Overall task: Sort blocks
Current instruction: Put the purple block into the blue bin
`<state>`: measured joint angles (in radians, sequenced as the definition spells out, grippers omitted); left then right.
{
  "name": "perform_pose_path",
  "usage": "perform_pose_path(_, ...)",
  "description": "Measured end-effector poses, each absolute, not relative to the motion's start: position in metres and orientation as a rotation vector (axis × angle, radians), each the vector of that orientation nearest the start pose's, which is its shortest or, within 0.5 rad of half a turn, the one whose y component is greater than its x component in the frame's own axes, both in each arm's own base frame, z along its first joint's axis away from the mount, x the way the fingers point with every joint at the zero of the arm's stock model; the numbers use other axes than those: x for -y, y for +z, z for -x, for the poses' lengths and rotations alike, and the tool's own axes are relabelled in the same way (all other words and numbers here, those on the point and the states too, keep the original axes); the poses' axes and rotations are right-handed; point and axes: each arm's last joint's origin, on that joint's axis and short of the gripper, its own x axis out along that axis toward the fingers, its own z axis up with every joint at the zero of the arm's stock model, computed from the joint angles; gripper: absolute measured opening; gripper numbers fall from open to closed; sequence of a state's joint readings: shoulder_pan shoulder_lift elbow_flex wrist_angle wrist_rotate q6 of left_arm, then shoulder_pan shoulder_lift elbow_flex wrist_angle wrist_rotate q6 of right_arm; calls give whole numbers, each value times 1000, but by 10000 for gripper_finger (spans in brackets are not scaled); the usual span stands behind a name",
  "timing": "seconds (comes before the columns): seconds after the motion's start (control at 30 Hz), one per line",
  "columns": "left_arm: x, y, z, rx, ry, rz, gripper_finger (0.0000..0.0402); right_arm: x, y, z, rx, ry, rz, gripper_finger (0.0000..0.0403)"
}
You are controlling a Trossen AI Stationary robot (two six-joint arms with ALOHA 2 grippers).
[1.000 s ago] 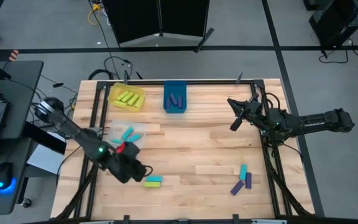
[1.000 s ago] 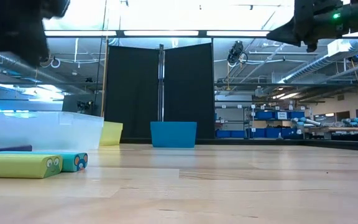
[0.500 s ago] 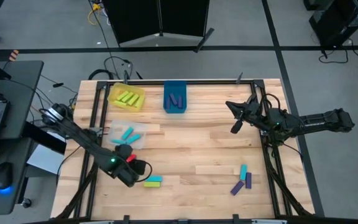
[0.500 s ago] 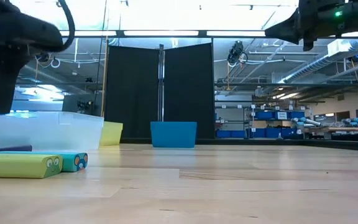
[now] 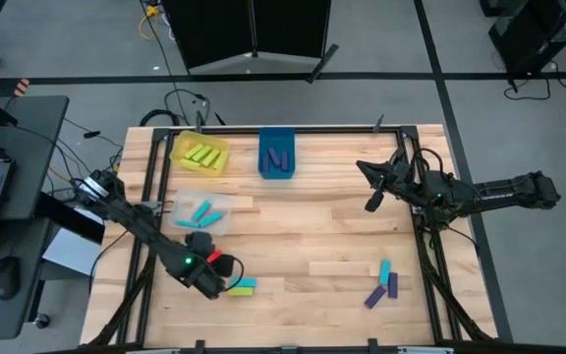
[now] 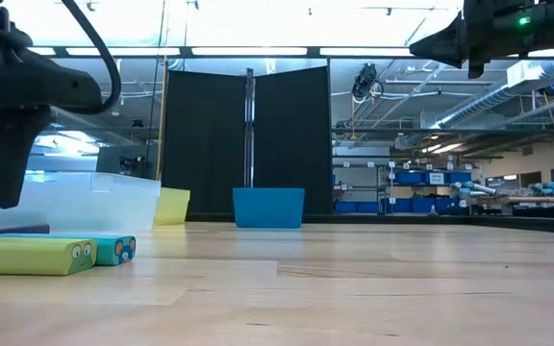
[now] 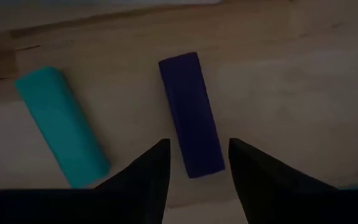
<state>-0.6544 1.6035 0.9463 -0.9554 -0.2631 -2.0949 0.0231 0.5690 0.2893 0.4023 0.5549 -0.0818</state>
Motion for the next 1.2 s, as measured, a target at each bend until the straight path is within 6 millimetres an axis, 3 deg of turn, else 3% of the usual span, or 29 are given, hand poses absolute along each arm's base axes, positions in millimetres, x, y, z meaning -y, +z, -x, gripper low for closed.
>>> perform_pose_path(0.47,134,168,-215,-1018,1211,982,234,12,247,-142,95,-535,45,13)
perform_pose_path(0.9,142,141,-228,-1052,1179,949,237,12,246,-142,82,-534,49,13)
perform_pose_path(1.2,143,136,-229,-1066,1193,930,229,12,246,-142,82,-534,49,14)
